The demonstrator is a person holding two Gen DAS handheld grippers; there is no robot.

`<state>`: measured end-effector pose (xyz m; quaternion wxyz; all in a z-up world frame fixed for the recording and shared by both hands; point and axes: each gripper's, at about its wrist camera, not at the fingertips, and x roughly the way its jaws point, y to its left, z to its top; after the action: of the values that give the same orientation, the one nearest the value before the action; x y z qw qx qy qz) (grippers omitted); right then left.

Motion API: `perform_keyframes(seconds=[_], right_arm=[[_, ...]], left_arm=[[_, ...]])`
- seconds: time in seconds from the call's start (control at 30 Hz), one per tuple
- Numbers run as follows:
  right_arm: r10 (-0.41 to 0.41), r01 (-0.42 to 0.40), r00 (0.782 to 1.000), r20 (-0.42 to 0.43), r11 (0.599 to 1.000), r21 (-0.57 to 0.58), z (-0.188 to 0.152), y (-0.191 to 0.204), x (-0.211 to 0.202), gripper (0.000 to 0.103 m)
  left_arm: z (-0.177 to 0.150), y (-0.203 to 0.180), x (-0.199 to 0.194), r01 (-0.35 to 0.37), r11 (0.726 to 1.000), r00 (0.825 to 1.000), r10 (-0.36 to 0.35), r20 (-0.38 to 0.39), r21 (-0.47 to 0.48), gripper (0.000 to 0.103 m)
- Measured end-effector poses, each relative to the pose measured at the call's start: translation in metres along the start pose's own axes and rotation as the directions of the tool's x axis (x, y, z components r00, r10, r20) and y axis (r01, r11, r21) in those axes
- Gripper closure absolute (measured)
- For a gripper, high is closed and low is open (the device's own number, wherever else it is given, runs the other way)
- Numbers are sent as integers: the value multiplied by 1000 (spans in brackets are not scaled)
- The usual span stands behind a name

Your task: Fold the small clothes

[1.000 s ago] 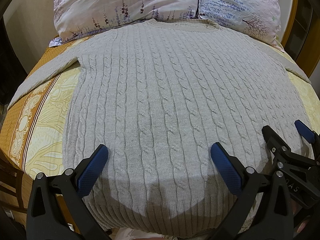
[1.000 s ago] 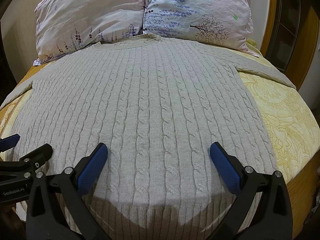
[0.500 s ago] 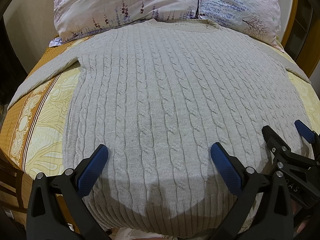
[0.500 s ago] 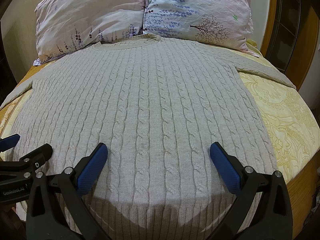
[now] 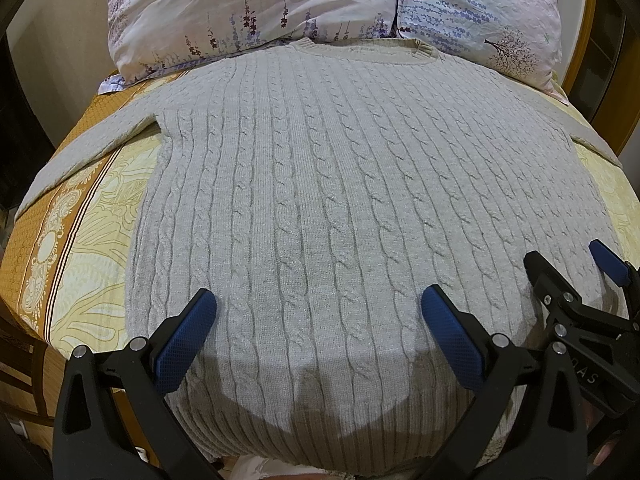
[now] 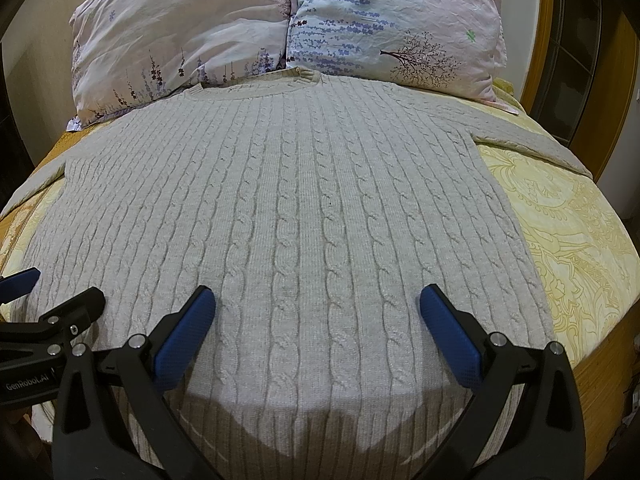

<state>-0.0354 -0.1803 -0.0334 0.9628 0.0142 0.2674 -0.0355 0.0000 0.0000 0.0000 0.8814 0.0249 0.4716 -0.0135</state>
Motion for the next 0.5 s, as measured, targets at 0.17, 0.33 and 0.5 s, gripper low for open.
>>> perform_keyframes(seconds=[0.17,0.33,0.5], right_arm=[[0,0,1000,0,1000,0,0,0,1,2],[2,-2,1000,-1,1000,-2,0,0,2,2],[14,-14,1000,-12,1000,-14,-3,-2,9,2]], left_arm=[[0,0,0,0,1000,1000,0,0,0,1],[0,0,0,0,1000,1000,0,1,1,1],[0,0,0,0,1000,1000,0,-2,1,1]])
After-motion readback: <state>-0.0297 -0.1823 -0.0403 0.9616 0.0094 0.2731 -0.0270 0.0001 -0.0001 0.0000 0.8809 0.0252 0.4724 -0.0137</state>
